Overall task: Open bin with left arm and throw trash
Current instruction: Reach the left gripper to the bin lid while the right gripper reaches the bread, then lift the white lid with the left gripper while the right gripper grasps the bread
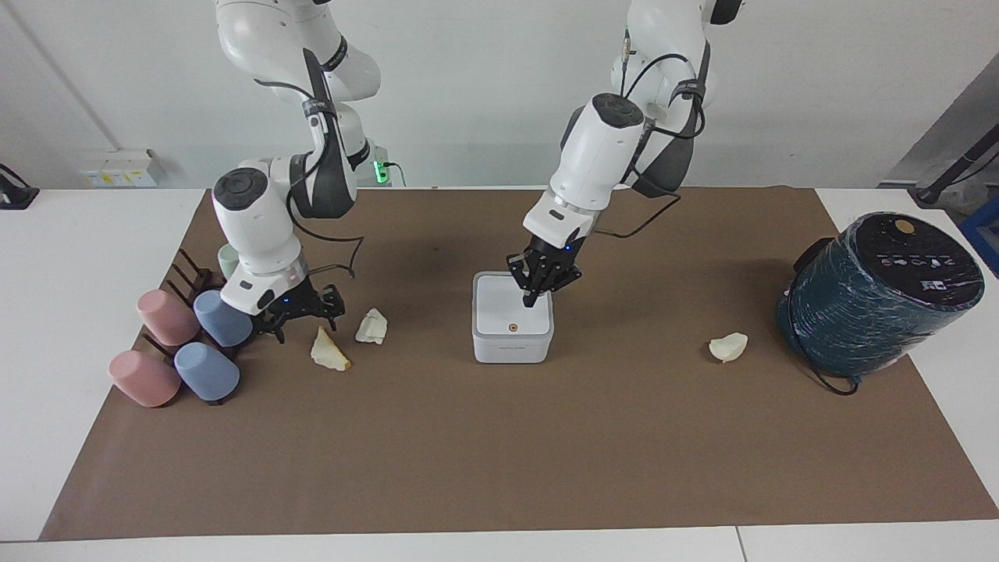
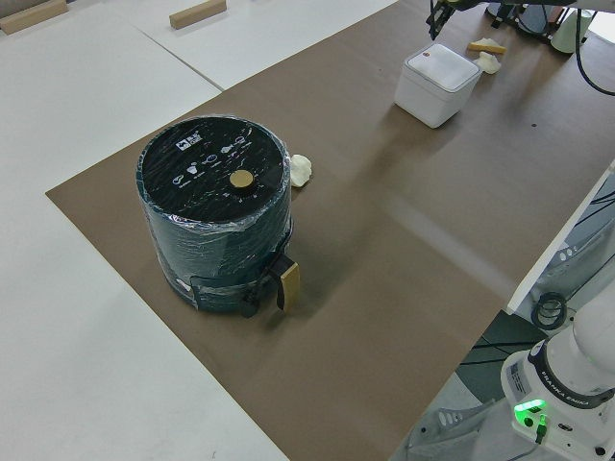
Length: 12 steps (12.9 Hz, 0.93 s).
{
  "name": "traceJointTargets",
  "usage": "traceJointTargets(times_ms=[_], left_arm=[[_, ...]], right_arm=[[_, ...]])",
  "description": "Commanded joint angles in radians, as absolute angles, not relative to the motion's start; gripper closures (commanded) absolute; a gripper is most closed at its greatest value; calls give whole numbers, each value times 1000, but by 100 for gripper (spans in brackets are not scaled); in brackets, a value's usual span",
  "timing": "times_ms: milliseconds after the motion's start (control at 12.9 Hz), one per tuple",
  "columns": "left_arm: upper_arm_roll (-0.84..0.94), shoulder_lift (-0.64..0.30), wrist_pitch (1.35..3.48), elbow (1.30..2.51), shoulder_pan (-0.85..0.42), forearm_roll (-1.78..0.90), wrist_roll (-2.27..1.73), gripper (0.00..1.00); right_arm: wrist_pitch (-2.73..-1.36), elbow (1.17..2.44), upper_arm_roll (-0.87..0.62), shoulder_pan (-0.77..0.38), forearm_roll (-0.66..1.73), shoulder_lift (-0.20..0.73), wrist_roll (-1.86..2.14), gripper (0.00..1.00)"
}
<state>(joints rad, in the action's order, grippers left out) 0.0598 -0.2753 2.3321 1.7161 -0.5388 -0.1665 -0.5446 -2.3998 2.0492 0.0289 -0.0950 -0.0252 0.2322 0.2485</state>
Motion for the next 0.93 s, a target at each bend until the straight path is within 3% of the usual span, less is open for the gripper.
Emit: traceJointTargets(times_ms=[0, 621, 699, 854], left_arm=[[41, -311, 2350, 1681, -564, -178, -555, 100], [40, -377, 2421, 1686, -591, -175, -557, 100], [41, -377, 2421, 1687, -591, -175, -557, 100], [40, -382, 2421, 1692, -591, -173, -557, 100]], right_arm=[[-2471, 2100, 26, -92, -9, 241, 345, 0], [-2579, 2206, 26, -75, -8, 233, 327, 0], [-2579, 2206, 26, -78, -8, 233, 325, 12], [-2579, 2206, 26, -78, -9, 235, 325, 59]])
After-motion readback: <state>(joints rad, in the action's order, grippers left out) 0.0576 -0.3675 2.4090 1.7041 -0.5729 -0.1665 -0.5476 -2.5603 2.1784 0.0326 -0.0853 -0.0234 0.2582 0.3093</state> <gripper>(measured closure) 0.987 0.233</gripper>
